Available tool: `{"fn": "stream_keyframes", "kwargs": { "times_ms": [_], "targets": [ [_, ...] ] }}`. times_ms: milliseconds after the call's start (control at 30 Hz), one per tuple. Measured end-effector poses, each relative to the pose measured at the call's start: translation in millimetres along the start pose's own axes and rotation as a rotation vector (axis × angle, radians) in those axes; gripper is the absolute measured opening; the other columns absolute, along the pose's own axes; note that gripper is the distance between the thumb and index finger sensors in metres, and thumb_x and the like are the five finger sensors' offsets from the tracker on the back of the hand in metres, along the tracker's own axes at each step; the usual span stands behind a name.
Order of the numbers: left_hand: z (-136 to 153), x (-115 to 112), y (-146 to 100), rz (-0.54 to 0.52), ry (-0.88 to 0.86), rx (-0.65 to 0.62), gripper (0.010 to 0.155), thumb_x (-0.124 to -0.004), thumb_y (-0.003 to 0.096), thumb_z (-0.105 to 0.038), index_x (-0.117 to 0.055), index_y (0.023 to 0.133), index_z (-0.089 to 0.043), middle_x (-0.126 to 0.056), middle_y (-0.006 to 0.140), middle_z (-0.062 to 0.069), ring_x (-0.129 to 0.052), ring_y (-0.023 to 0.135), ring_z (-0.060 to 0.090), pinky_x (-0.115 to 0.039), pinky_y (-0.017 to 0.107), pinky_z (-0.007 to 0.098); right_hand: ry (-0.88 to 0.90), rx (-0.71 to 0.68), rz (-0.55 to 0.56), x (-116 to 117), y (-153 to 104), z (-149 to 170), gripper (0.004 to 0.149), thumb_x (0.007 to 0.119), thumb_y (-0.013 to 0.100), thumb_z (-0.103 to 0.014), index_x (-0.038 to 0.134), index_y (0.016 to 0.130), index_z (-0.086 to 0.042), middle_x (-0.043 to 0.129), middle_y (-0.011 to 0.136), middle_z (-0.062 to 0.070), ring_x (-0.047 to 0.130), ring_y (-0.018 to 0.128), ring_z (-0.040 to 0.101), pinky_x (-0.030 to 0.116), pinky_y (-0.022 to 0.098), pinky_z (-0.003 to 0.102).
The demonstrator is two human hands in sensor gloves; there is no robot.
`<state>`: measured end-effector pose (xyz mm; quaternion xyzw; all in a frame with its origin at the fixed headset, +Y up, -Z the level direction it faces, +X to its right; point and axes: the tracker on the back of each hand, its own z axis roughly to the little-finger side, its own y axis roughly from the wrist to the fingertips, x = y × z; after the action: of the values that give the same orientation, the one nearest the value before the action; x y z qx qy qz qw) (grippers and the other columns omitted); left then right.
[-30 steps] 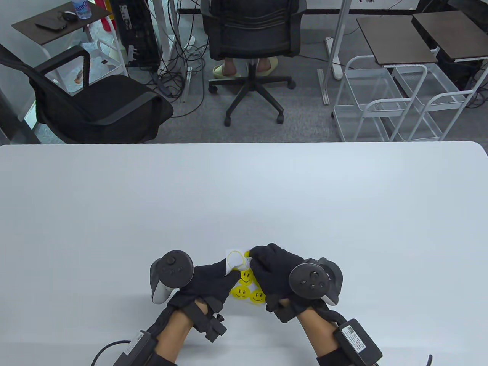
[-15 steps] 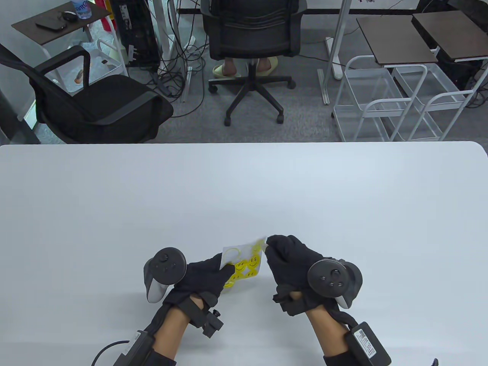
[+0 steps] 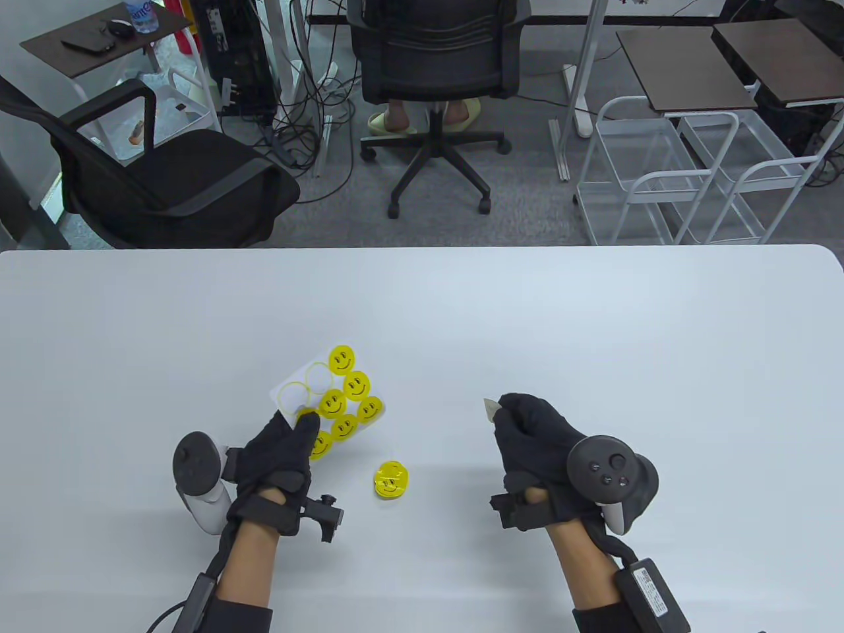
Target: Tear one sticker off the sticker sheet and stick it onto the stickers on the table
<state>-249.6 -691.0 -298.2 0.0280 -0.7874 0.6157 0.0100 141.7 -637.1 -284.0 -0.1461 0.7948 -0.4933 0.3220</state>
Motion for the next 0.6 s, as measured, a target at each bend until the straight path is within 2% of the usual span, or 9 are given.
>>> {"fn": "stream_keyframes", "kwargs": {
  "times_ms": [67, 133, 200, 400, 600],
  "targets": [
    [1, 11, 0, -0.056, -0.039, 0.000, 0.051, -0.073, 0.0529, -0.028, -0.070, 0.101, -0.011, -0.087, 0.098, 0.017, -0.094, 0.084, 0.043, -0.084, 0.059, 0.054, -0.038, -0.002, -0.047, 9, 5, -8, 0.039, 0.087, 0.045, -0.035, 0.090, 0.074, -0.009, 0.096, 0.039, -0.002, 0.085, 0.005, 0.006, 0.078, -0.001, 0.029],
    [1, 21, 0, -0.115, -0.083, -0.002, 0.051, -0.073, 0.0529, -0.028, -0.070, 0.101, -0.011, -0.087, 0.098, 0.017, -0.094, 0.084, 0.043, -0.084, 0.059, 0.053, -0.157, 0.029, -0.148, 24, 13, -17, 0.039, 0.087, 0.046, -0.035, 0.090, 0.075, -0.009, 0.096, 0.040, -0.002, 0.086, 0.006, 0.006, 0.078, -0.001, 0.029],
    [0, 27, -1, -0.155, -0.115, -0.005, 0.051, -0.072, 0.0531, -0.028, -0.070, 0.101, -0.012, -0.087, 0.098, 0.016, -0.094, 0.084, 0.042, -0.084, 0.059, 0.053, -0.205, 0.011, -0.171, 35, 17, -25, 0.039, 0.087, 0.046, -0.035, 0.090, 0.075, -0.009, 0.096, 0.040, -0.002, 0.085, 0.005, 0.006, 0.078, -0.001, 0.029],
    [-1, 35, -2, -0.215, -0.134, -0.015, 0.051, -0.072, 0.0531, -0.028, -0.069, 0.101, -0.013, -0.086, 0.099, 0.015, -0.094, 0.084, 0.041, -0.084, 0.060, 0.052, -0.443, -0.170, -0.326, 91, 17, -57, 0.039, 0.087, 0.045, -0.035, 0.090, 0.075, -0.010, 0.096, 0.040, -0.002, 0.086, 0.006, 0.006, 0.078, 0.000, 0.029],
    [-4, 37, -4, -0.263, -0.181, -0.021, 0.051, -0.071, 0.0534, -0.029, -0.069, 0.102, -0.013, -0.086, 0.099, 0.015, -0.094, 0.085, 0.041, -0.083, 0.060, 0.052, -0.660, -0.336, -0.500, 157, -5, -68, 0.038, 0.088, 0.044, -0.035, 0.091, 0.074, -0.011, 0.096, 0.039, -0.002, 0.086, 0.006, 0.007, 0.078, 0.001, 0.030]
  ]
}}
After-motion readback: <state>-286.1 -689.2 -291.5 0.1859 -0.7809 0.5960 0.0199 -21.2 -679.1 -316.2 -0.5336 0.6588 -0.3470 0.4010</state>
